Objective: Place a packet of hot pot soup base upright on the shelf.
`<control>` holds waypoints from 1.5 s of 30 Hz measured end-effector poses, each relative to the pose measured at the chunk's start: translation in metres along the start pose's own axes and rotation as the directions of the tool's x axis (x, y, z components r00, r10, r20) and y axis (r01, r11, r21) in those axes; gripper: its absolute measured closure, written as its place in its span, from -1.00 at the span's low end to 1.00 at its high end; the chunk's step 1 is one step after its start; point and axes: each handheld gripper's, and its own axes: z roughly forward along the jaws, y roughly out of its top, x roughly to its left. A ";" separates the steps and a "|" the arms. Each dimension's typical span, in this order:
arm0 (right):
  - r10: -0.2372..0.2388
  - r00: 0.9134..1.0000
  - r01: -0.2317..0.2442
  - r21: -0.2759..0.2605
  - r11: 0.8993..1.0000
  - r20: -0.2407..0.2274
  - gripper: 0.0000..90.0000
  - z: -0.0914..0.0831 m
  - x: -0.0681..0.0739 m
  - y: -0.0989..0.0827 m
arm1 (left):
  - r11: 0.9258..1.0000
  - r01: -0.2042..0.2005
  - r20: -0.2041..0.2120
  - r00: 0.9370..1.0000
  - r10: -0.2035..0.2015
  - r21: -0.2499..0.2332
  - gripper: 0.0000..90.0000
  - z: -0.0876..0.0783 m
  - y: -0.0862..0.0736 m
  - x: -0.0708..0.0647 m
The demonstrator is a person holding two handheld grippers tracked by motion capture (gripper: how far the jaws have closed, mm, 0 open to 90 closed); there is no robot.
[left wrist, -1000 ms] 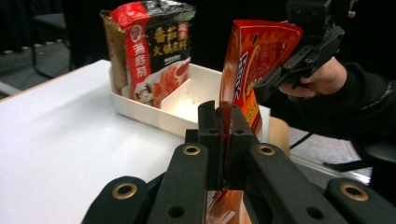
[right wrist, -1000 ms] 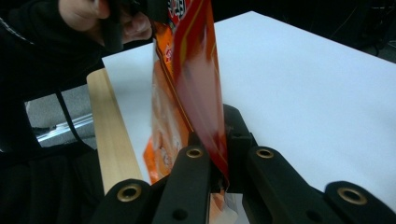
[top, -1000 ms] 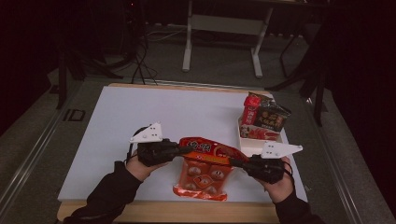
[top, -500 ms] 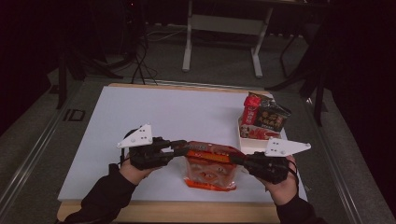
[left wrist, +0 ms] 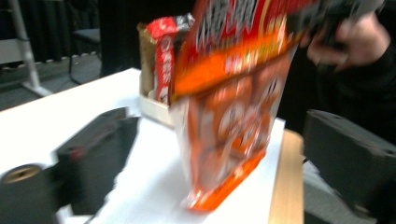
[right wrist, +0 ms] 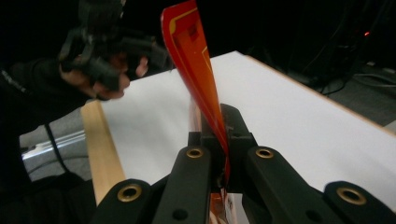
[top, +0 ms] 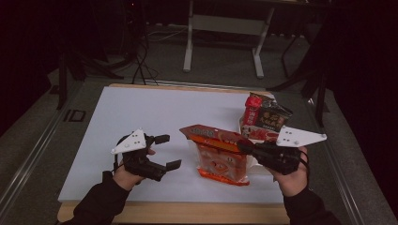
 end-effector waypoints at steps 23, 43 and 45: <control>0.000 0.984 0.023 -0.126 0.992 0.179 1.00 -0.050 -0.037 0.056 | 0.997 0.075 -0.146 0.987 -0.075 -0.005 -0.97 -0.030 -0.049 0.003; 0.107 0.952 -0.066 -0.149 0.987 0.286 1.00 -0.074 -0.070 0.023 | 0.998 0.066 -0.218 0.974 -0.066 -0.006 -1.00 -0.029 -0.070 0.001; 0.112 0.952 -0.072 -0.148 0.986 0.286 1.00 -0.074 -0.072 0.021 | 0.998 0.062 -0.216 0.974 -0.062 -0.006 -1.00 -0.028 -0.071 0.001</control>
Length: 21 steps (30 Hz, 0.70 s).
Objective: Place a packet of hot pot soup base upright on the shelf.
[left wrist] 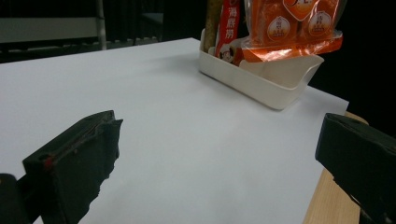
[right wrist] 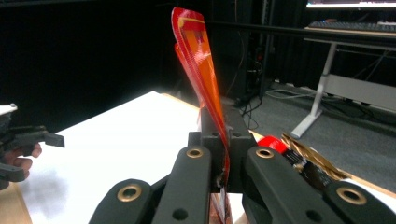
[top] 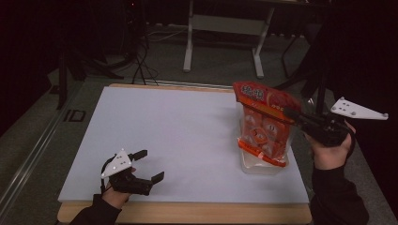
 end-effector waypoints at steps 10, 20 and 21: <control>0.045 0.999 -0.046 0.048 0.998 0.011 1.00 0.011 -0.015 -0.020 | 1.000 0.003 0.010 1.000 -0.003 0.003 -1.00 0.004 -0.004 0.000; 0.086 0.996 -0.088 0.072 0.994 0.033 1.00 0.014 -0.025 -0.043 | 1.000 0.001 0.019 1.000 -0.002 0.018 -1.00 0.006 -0.006 0.000; 0.091 0.995 -0.093 0.074 0.993 0.039 1.00 0.014 -0.027 -0.046 | 1.000 0.005 0.020 1.000 -0.006 0.018 -1.00 0.006 -0.006 0.000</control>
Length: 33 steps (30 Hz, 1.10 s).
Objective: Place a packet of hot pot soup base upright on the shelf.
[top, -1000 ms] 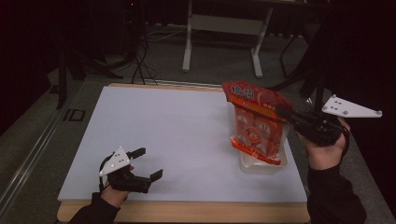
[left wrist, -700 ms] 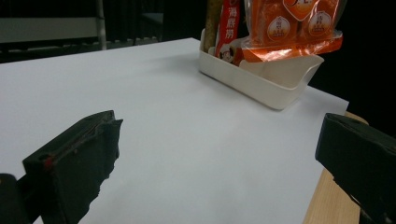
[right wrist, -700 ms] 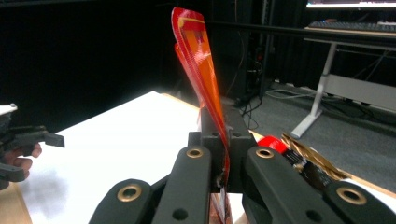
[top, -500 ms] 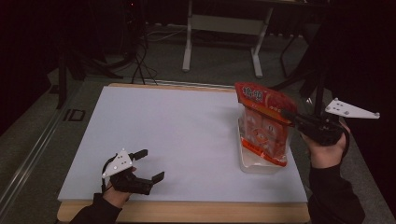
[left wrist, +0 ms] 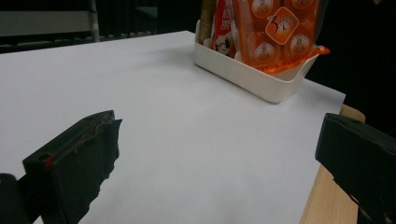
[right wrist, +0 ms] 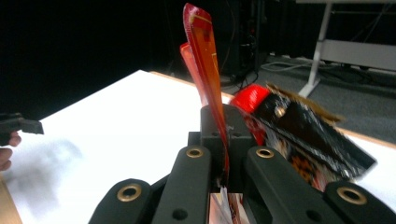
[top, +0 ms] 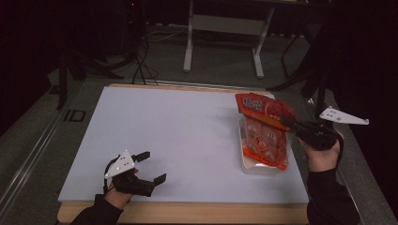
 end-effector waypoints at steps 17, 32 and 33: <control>0.075 0.997 -0.075 -0.007 0.997 0.033 1.00 -0.010 -0.021 -0.042 | 1.000 -0.015 0.011 1.000 0.015 0.017 -1.00 0.003 -0.002 -0.001; 0.133 0.991 -0.133 -0.022 0.991 -0.010 0.91 -0.012 -0.025 -0.059 | 1.000 -0.009 0.016 1.000 0.008 0.019 -1.00 0.003 -0.003 0.000; 0.130 0.991 -0.131 -0.015 0.991 -0.010 0.86 -0.011 -0.024 -0.059 | 1.000 -0.007 0.018 1.000 0.006 0.019 -1.00 0.003 -0.003 0.000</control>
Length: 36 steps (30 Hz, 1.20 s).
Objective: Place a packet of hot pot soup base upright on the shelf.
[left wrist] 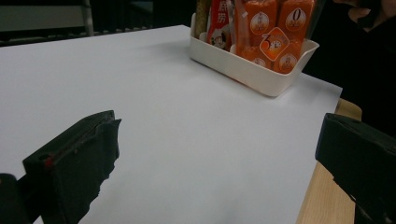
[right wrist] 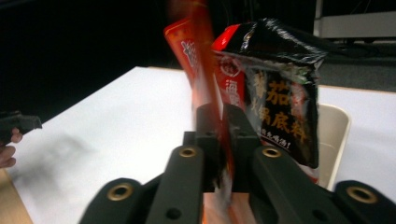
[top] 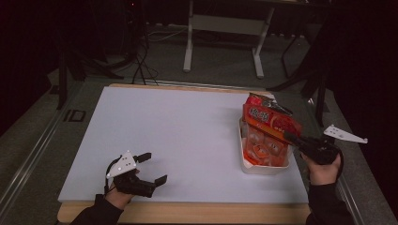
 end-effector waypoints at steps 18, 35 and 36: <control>-0.148 0.988 0.152 -0.106 0.983 0.041 -0.30 -0.011 0.055 0.055 | 1.000 0.015 0.012 1.000 -0.016 0.004 -1.00 0.000 -0.002 0.002; -0.224 0.966 0.210 -0.116 0.971 -0.125 -0.70 0.004 0.092 0.069 | 1.000 0.010 0.012 1.000 -0.010 0.007 -1.00 -0.001 -0.003 0.001; -0.224 0.966 0.210 -0.116 0.971 -0.125 -0.70 0.004 0.092 0.069 | 1.000 0.010 0.012 1.000 -0.010 0.007 -1.00 -0.001 -0.003 0.001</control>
